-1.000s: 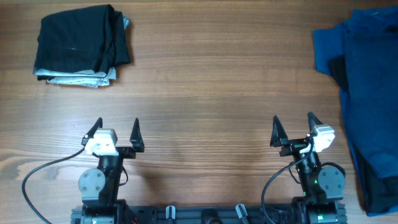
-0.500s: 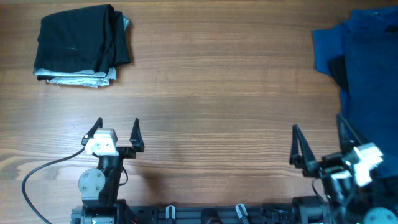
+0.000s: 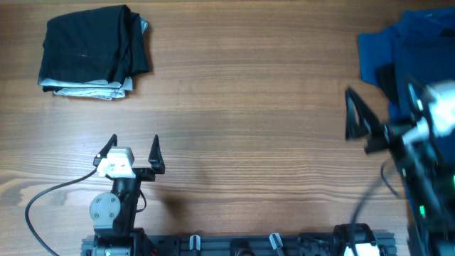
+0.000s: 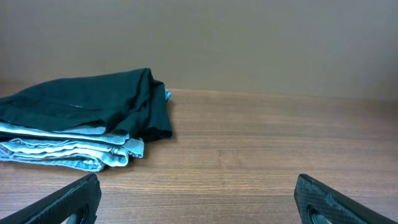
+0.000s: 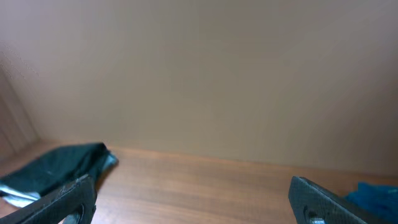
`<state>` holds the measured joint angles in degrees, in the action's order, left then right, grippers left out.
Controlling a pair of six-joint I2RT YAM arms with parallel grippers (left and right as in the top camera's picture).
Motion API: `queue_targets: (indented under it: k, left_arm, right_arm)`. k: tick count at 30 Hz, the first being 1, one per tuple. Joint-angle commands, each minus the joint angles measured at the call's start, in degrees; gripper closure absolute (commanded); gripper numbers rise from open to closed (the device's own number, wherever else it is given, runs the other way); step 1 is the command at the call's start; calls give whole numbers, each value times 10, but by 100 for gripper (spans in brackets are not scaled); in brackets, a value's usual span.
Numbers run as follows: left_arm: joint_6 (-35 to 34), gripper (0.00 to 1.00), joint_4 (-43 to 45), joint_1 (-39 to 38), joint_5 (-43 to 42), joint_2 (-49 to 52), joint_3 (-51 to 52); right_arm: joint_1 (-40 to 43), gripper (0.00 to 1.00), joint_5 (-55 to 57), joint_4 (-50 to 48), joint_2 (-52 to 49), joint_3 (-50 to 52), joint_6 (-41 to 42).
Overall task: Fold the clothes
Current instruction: 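Reach the right gripper to the blue clothes pile and grasp navy trousers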
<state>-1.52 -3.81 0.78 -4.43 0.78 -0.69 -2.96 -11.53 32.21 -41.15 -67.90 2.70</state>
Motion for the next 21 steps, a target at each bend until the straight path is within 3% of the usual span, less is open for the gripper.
queue_targets:
  k: [1, 11, 21]
  left_arm:
    - [11, 0, -1, 1, -9, -4, 4]
    - [11, 0, -1, 1, -9, -4, 4]
    - [11, 0, -1, 1, -9, -4, 4]
  right_arm:
    - [-3, 0, 51, 37, -118, -106, -24]
    - [42, 0, 280, 99, -393, -276, -103]
    - [232, 0, 282, 7, -613, -278, -87]
